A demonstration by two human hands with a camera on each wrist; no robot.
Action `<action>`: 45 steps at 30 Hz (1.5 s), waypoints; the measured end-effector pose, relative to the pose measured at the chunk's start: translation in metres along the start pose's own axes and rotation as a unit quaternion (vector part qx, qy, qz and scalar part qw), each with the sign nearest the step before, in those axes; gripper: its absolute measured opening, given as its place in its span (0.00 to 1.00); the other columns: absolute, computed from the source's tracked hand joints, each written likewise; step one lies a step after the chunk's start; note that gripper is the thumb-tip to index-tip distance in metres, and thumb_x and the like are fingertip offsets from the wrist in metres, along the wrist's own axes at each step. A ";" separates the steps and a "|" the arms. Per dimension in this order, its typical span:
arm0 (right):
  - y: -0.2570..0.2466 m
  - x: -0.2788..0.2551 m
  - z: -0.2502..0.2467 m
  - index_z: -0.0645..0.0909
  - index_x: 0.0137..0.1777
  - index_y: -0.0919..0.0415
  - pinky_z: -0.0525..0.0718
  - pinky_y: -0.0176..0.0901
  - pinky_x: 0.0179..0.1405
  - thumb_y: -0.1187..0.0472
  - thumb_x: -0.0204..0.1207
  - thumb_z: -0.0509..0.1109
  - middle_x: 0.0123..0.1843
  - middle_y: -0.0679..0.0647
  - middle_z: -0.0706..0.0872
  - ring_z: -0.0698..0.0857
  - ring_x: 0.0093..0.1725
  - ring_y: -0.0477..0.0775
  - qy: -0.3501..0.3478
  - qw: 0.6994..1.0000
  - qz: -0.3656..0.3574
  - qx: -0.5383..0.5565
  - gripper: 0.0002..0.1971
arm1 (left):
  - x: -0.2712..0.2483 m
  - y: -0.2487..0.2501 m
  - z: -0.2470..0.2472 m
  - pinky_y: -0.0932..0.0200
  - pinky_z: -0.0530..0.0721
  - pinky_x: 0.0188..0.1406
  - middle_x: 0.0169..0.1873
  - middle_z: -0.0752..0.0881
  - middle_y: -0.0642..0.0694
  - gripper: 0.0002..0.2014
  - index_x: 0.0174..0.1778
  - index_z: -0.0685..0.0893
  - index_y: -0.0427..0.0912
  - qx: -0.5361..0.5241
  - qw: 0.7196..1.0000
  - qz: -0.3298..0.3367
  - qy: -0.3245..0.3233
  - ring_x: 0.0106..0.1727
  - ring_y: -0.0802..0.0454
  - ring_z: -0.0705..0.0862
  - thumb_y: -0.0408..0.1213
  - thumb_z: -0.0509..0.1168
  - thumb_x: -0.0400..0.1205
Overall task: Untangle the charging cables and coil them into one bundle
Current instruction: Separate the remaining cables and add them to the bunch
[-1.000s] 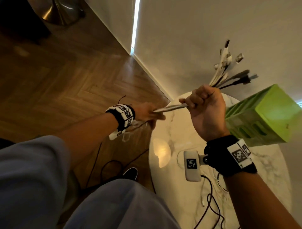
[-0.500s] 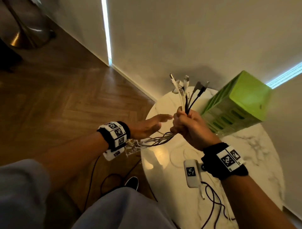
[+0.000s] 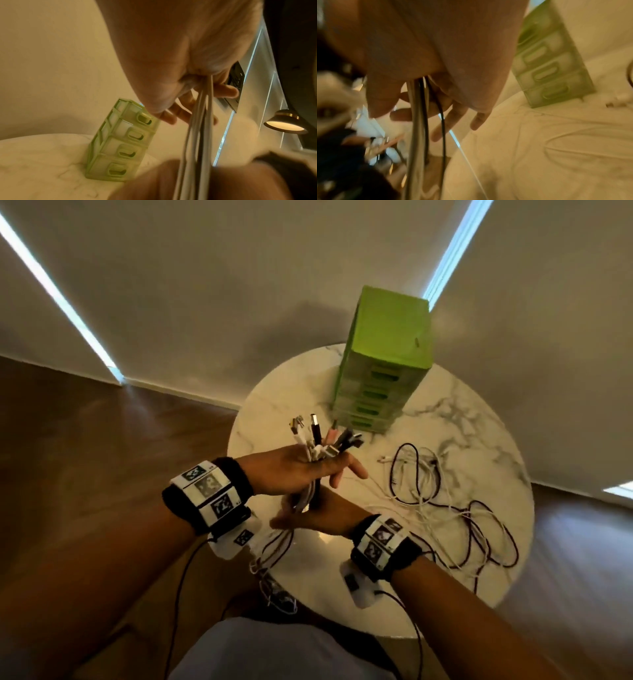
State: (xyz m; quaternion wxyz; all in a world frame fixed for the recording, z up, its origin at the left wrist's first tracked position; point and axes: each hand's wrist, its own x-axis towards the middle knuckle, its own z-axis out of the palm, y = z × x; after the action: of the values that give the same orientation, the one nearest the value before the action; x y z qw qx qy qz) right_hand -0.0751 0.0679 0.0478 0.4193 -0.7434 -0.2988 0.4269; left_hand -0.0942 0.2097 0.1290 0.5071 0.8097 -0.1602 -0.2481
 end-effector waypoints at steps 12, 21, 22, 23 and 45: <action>0.048 0.015 -0.014 0.69 0.65 0.51 0.81 0.37 0.52 0.51 0.75 0.80 0.57 0.54 0.84 0.84 0.56 0.55 0.060 0.996 -0.040 -0.044 0.26 | 0.043 -0.027 0.008 0.56 0.63 0.33 0.22 0.68 0.54 0.19 0.34 0.67 0.43 -0.335 0.917 -0.057 0.210 0.26 0.54 0.62 0.47 0.56 0.90; 0.146 -0.064 -0.129 0.84 0.52 0.62 0.84 0.46 0.53 0.62 0.76 0.77 0.48 0.53 0.89 0.87 0.45 0.47 0.374 0.916 0.125 0.071 0.08 | 0.102 -0.021 0.025 0.57 0.68 0.33 0.27 0.59 0.51 0.21 0.26 0.74 0.53 -0.281 0.927 -0.093 0.230 0.26 0.55 0.60 0.44 0.66 0.87; 0.163 -0.073 -0.143 0.84 0.51 0.60 0.85 0.51 0.55 0.60 0.77 0.76 0.48 0.54 0.89 0.88 0.48 0.52 0.394 0.902 0.166 0.060 0.07 | 0.108 -0.020 0.028 0.57 0.66 0.33 0.27 0.59 0.52 0.20 0.28 0.72 0.54 -0.290 0.926 -0.093 0.223 0.25 0.55 0.59 0.44 0.67 0.86; 0.181 -0.082 -0.155 0.84 0.50 0.58 0.85 0.56 0.58 0.58 0.77 0.74 0.50 0.56 0.90 0.88 0.51 0.57 0.393 0.894 0.209 0.048 0.06 | 0.116 -0.019 0.032 0.57 0.65 0.33 0.27 0.58 0.52 0.19 0.30 0.70 0.54 -0.301 0.924 -0.094 0.218 0.25 0.55 0.58 0.46 0.68 0.85; 0.188 -0.017 -0.216 0.76 0.50 0.58 0.84 0.47 0.32 0.66 0.88 0.51 0.42 0.68 0.88 0.86 0.29 0.58 0.111 0.983 0.144 0.008 0.12 | 0.179 -0.029 0.078 0.63 0.76 0.32 0.25 0.69 0.46 0.17 0.38 0.74 0.40 -0.228 0.896 -0.184 0.333 0.27 0.54 0.71 0.46 0.71 0.84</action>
State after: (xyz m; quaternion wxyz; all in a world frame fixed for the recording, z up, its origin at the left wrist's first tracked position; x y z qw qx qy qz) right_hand 0.1248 -0.1132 -0.0495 0.3899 -0.8179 -0.1372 0.4002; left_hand 0.0099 0.0726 0.0318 0.6467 0.7224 0.2306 -0.0822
